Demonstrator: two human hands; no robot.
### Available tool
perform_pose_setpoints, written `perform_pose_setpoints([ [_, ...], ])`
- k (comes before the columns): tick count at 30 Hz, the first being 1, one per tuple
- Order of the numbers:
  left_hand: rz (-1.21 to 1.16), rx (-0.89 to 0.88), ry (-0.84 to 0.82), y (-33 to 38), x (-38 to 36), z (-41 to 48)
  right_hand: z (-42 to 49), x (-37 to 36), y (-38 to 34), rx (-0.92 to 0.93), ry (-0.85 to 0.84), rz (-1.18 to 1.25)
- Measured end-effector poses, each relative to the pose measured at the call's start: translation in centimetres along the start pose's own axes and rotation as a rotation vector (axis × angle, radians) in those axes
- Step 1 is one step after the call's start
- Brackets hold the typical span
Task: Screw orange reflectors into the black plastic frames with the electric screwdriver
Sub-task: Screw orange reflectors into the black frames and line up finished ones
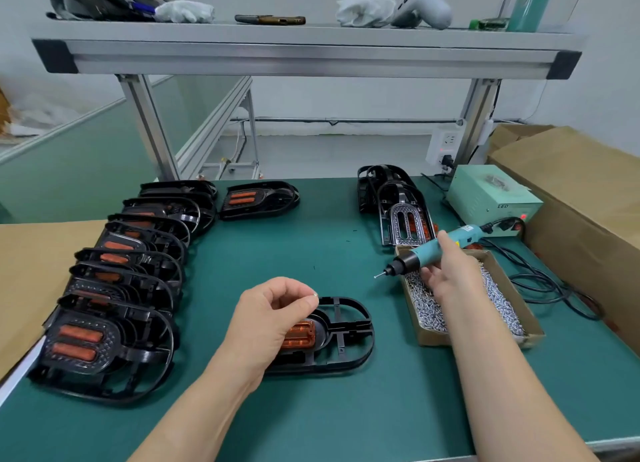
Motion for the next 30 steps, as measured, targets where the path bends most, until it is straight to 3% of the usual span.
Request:
perform_pose_setpoints([
  [6,0.062,-0.016,-0.014,0.4,0.2,-0.1,-2.2,-1.7,-0.8,0.018,-0.060,0.439],
  [11,0.097,-0.035,-0.029,0.5,0.0,-0.1,-6.9,-4.8,-3.1,0.096,-0.270,0.650],
  [13,0.100,-0.036,-0.040,0.5,-0.2,-0.1,-8.9,-6.4,-3.7,0.071,-0.443,0.635],
  [15,0.098,-0.038,-0.056,0.5,-0.5,-0.1,-10.4,-7.3,-3.7,0.073,-0.509,0.597],
  [26,0.035,-0.003,-0.079,0.0,-0.4,-0.6,-15.7,-9.4,-2.5,0.381,-0.553,0.521],
  [30,0.024,-0.006,-0.079,0.1,-0.4,-0.7,-16.1,-9.6,-2.3,0.417,-0.543,0.485],
])
Point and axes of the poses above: each hand's wrist, its own z-axis towards the middle knuckle, its own x-axis out of the back of the hand, y = z × x, the point moved 7 cm from there along z, towards the middle knuckle, and after that the axes turned 12 degrees about z, right-handed, at the moved point
